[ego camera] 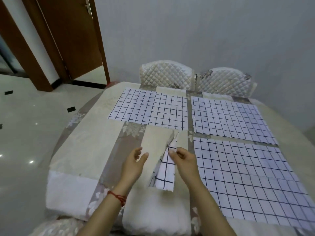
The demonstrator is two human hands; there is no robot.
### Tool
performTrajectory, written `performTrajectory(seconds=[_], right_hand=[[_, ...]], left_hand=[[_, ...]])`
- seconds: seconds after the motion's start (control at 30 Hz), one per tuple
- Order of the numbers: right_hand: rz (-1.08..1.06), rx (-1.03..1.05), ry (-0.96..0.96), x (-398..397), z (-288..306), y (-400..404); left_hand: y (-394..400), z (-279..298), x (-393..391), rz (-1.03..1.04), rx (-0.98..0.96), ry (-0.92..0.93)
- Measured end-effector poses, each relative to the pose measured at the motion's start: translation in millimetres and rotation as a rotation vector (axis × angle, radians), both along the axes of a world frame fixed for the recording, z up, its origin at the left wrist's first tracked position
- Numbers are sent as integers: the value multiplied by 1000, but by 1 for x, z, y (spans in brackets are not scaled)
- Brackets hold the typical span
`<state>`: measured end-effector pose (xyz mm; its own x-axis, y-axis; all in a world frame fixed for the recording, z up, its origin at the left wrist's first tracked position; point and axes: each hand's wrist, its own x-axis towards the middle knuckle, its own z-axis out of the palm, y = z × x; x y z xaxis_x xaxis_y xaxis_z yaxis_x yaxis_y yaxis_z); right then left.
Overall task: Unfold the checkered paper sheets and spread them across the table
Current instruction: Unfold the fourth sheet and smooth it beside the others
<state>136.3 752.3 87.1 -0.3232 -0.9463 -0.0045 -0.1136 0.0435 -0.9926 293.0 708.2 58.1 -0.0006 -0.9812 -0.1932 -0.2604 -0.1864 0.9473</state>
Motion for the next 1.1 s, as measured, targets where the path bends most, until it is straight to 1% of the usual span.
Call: performTrajectory(seconds=[0.07,0.13,0.23,0.33,0.4,0.47,0.53,0.67,0.8,0.87,0.93,0.97,1.07,1.1], right_hand=[[62,21,142,-6,10,8],[132,64,338,-16,23,17],[277,160,619,-33,46,28],[382,228,794,-43,73,38],[396,218,903,-48,89,43],[384,195,960,-52,103,47],[367,186,936,-58,113,51],[278,201,778,-84,124,63],[185,139,471,-102,124,76],[167,109,378,-103,121,78],[135,88,332,-100,119,77],[106,75,307,-98,117,75],[1,39,274,-88,111,68],[-29,29,283,-85,109,67]], left_hand=[[10,7,-11,4,-24,-5],[17,19,-19,12,-73,-24],[25,39,-27,-80,-206,-32],[29,57,-34,-247,-299,-43],[28,66,-40,-377,-310,-36],[28,73,-45,-432,-314,-6],[29,79,-48,-402,-303,62],[29,93,-47,-275,-307,201],[28,107,-40,-201,-332,240],[29,111,-39,-184,-335,253],[29,113,-40,-140,-331,246],[28,112,-41,-92,-324,214],[25,103,-47,45,-231,55],[28,101,-50,68,-239,21]])
